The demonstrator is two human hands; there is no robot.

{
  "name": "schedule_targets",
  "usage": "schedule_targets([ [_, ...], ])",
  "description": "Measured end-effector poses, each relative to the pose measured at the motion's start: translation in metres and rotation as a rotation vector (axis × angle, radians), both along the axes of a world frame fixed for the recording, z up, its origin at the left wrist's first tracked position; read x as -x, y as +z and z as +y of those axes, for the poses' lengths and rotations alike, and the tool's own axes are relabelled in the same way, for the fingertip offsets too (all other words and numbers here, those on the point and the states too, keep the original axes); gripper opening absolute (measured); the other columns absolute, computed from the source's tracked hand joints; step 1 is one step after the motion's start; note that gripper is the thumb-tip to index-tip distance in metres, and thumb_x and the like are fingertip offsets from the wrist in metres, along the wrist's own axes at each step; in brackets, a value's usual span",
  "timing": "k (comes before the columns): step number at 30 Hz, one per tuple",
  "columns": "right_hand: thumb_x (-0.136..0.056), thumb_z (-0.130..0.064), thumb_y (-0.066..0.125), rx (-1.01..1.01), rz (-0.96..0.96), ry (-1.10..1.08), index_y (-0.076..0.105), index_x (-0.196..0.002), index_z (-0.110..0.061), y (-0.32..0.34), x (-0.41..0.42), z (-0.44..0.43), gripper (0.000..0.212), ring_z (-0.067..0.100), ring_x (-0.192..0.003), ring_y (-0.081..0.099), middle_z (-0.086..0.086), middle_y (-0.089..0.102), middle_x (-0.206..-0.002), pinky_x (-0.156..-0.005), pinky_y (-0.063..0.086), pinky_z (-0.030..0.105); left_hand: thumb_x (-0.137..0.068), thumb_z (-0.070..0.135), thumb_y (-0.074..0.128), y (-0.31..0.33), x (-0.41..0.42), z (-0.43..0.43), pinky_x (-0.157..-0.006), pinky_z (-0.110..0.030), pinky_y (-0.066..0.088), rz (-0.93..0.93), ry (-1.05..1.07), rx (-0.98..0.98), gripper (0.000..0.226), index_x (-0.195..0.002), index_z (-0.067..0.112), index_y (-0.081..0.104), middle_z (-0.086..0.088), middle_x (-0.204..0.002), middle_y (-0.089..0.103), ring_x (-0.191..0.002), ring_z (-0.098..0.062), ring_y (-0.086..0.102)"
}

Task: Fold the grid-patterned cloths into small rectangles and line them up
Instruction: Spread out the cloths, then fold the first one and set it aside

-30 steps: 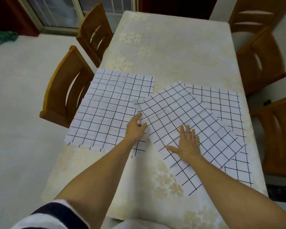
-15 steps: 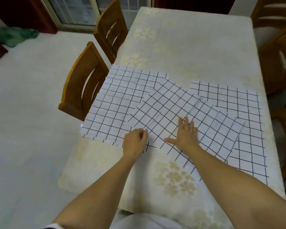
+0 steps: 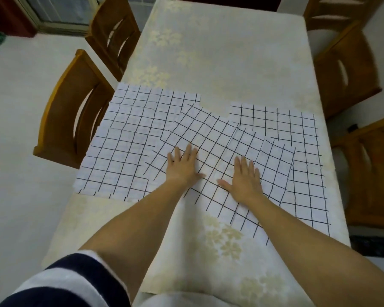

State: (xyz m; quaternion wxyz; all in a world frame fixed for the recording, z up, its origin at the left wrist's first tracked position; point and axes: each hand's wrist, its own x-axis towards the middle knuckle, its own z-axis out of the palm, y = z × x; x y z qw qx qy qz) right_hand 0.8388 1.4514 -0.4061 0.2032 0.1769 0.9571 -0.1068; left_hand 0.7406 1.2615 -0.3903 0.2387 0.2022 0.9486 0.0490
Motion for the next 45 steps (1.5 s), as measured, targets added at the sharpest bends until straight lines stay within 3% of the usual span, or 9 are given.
schedule_targets([
  [5,-0.091,-0.076,0.026,-0.038,0.112,0.039,-0.012,-0.157,-0.013,0.003,0.021,-0.017,0.099,0.033,-0.151,-0.014,0.012,-0.015,-0.165,-0.123,-0.003,0.051,-0.093,0.076,0.034,-0.006,-0.015,-0.001,-0.119,-0.057,-0.014,0.069,0.018,0.071,0.092,-0.161,0.027,-0.005,0.005,-0.169,-0.009,-0.154,-0.033,-0.012],
  [10,-0.092,-0.075,0.027,0.01,0.083,0.175,-0.011,-0.158,-0.018,0.0,0.052,-0.04,0.094,0.031,-0.151,-0.017,0.007,-0.017,-0.165,-0.123,-0.004,0.052,-0.096,0.068,0.036,0.005,-0.02,-0.004,-0.121,-0.056,-0.015,0.216,0.008,0.049,0.082,-0.159,0.019,0.015,-0.003,-0.161,0.034,-0.155,-0.033,0.002],
  [12,-0.09,-0.078,0.024,-0.002,0.042,0.197,-0.012,-0.158,-0.019,-0.006,0.057,-0.043,0.096,0.032,-0.151,-0.017,0.007,-0.018,-0.165,-0.122,-0.004,0.053,-0.093,0.066,0.049,0.01,-0.015,-0.013,-0.121,-0.056,-0.014,0.232,0.014,0.025,0.085,-0.157,0.018,0.02,-0.008,-0.157,0.039,-0.155,-0.033,0.006],
  [19,-0.084,-0.085,0.03,0.019,0.052,0.345,-0.013,-0.157,-0.029,-0.008,0.056,-0.043,0.102,0.03,-0.15,-0.021,-0.001,-0.019,-0.165,-0.121,-0.01,0.054,-0.089,0.065,0.057,0.003,0.001,-0.034,-0.125,-0.048,-0.005,0.095,-0.069,-0.12,0.097,-0.16,0.021,0.007,-0.001,-0.169,-0.002,-0.155,-0.03,-0.011],
  [25,-0.098,-0.067,0.015,0.09,0.211,0.201,-0.014,-0.157,-0.027,-0.01,0.046,-0.026,0.077,0.018,-0.15,-0.022,-0.007,-0.02,-0.164,-0.123,-0.009,0.045,-0.092,0.068,0.046,-0.012,0.004,-0.025,-0.125,-0.046,-0.006,0.036,-0.168,-0.129,0.094,-0.161,0.024,0.0,0.001,-0.168,-0.014,-0.154,-0.029,-0.016],
  [32,-0.1,-0.061,0.002,-0.037,0.118,0.16,-0.021,-0.155,-0.023,-0.021,0.033,0.0,0.07,0.019,-0.149,-0.026,-0.007,-0.028,-0.161,-0.123,-0.009,0.046,-0.09,0.08,0.019,-0.027,0.007,-0.004,-0.123,-0.053,-0.012,0.016,-0.206,-0.016,0.091,-0.156,0.033,-0.023,0.01,-0.162,-0.031,-0.15,-0.026,-0.029],
  [37,-0.096,-0.068,-0.006,-0.064,0.146,0.182,-0.022,-0.154,-0.024,-0.021,0.029,0.015,0.075,0.021,-0.149,-0.026,-0.004,-0.028,-0.162,-0.123,-0.009,0.046,-0.083,0.087,0.025,-0.025,0.018,-0.02,-0.121,-0.06,-0.009,0.045,-0.169,0.035,0.102,-0.157,0.033,-0.02,0.008,-0.163,-0.028,-0.151,-0.03,-0.025],
  [41,-0.1,-0.055,-0.003,-0.062,0.253,0.127,-0.008,-0.158,-0.018,-0.015,0.051,0.007,0.069,0.022,-0.152,-0.016,0.0,-0.014,-0.165,-0.125,-0.001,0.045,-0.105,0.053,0.031,-0.012,0.03,0.01,-0.123,-0.054,-0.008,0.204,-0.077,-0.129,0.066,-0.16,0.023,0.01,-0.004,-0.169,-0.002,-0.155,-0.027,-0.01],
  [45,-0.103,-0.049,0.005,-0.026,0.23,0.116,-0.007,-0.158,-0.02,-0.016,0.08,0.006,0.063,0.024,-0.152,-0.015,0.001,-0.016,-0.165,-0.124,-0.002,0.046,-0.107,0.049,0.02,-0.019,0.045,0.049,-0.123,-0.052,-0.011,0.169,-0.147,-0.137,0.062,-0.161,0.026,-0.001,0.001,-0.169,-0.01,-0.154,-0.025,-0.015],
])
